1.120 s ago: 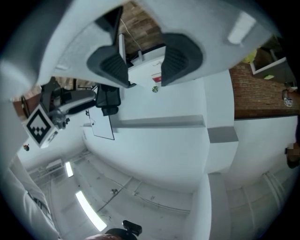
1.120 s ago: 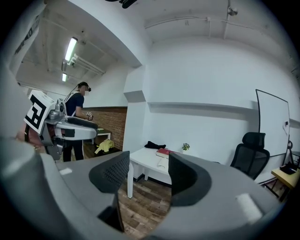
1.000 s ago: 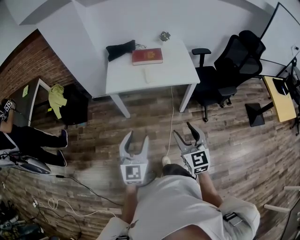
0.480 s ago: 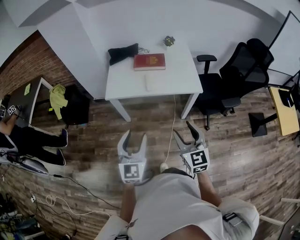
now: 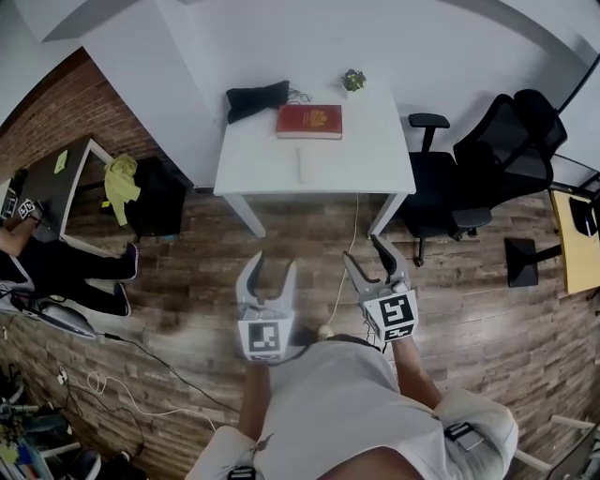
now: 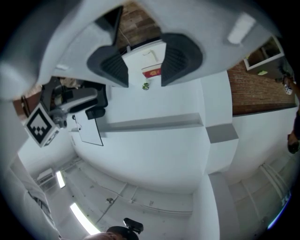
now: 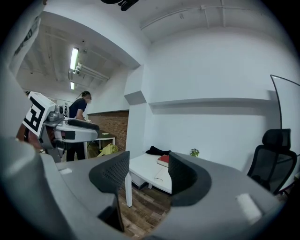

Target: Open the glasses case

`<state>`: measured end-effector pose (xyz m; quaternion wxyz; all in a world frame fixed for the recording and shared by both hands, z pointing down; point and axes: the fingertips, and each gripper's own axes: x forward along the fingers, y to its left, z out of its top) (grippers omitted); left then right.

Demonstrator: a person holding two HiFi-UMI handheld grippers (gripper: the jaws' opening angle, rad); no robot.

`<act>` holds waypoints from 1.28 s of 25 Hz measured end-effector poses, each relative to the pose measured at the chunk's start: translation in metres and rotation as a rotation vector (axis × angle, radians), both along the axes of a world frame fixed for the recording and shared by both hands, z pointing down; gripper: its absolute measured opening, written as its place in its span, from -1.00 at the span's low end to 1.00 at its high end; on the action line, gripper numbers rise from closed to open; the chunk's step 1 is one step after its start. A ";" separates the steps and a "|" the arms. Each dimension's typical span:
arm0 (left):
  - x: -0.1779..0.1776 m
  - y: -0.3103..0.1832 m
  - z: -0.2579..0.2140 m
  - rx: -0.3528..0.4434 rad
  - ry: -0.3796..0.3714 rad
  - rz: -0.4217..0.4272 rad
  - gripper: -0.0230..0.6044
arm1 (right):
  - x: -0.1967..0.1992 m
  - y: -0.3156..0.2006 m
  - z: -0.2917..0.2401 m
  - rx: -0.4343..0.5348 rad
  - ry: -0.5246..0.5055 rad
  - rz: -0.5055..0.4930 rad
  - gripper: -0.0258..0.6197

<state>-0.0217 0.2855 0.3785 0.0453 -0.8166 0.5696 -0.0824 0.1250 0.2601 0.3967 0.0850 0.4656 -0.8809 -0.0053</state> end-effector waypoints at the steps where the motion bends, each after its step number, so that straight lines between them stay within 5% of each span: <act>1: -0.001 -0.003 0.000 0.000 -0.005 -0.001 -0.23 | -0.001 -0.003 -0.001 0.001 0.000 -0.003 -0.13; 26: -0.054 -0.129 0.007 0.040 0.003 0.064 -0.23 | -0.053 -0.112 0.004 -0.027 0.023 0.063 -0.13; 32: -0.072 -0.158 0.012 -0.032 0.043 0.065 -0.23 | -0.072 -0.139 0.006 -0.043 0.038 0.080 -0.13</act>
